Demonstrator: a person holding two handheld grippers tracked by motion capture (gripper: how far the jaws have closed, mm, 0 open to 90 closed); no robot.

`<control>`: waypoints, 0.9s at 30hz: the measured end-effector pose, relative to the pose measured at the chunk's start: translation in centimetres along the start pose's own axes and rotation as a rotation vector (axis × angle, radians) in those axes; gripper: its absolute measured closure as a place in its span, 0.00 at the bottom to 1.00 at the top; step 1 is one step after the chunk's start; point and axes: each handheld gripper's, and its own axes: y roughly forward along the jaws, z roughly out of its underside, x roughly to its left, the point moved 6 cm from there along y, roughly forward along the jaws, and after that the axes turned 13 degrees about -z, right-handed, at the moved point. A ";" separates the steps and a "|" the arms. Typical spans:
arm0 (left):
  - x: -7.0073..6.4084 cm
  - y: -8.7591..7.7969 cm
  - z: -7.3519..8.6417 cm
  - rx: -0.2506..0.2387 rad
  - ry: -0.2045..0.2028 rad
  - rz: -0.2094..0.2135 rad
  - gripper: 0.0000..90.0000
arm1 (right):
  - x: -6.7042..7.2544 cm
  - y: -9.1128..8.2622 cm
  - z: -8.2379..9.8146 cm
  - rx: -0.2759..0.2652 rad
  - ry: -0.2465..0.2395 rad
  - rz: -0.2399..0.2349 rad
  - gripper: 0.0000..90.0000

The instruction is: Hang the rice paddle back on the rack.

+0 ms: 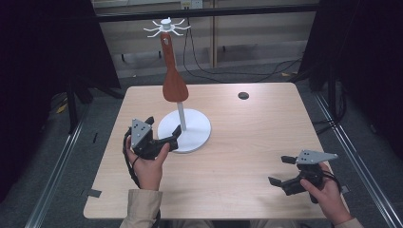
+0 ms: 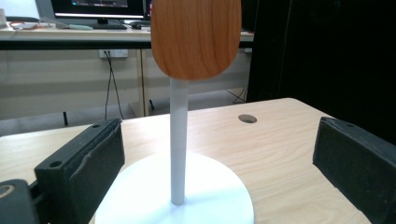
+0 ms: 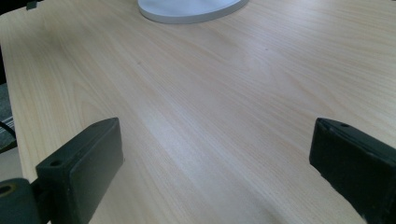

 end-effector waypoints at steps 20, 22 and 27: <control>-0.3 -0.8 3.4 0.052 0.017 0.053 0.03 | 0.1 -0.1 0.0 0.003 -0.003 -0.010 0.03; -0.3 -1.0 3.9 0.066 0.027 0.064 0.03 | 0.1 -0.1 0.0 0.004 -0.004 -0.010 0.03; 0.0 -1.3 5.3 0.093 0.045 0.083 0.04 | 0.1 -0.2 -0.1 0.000 -0.004 -0.012 0.03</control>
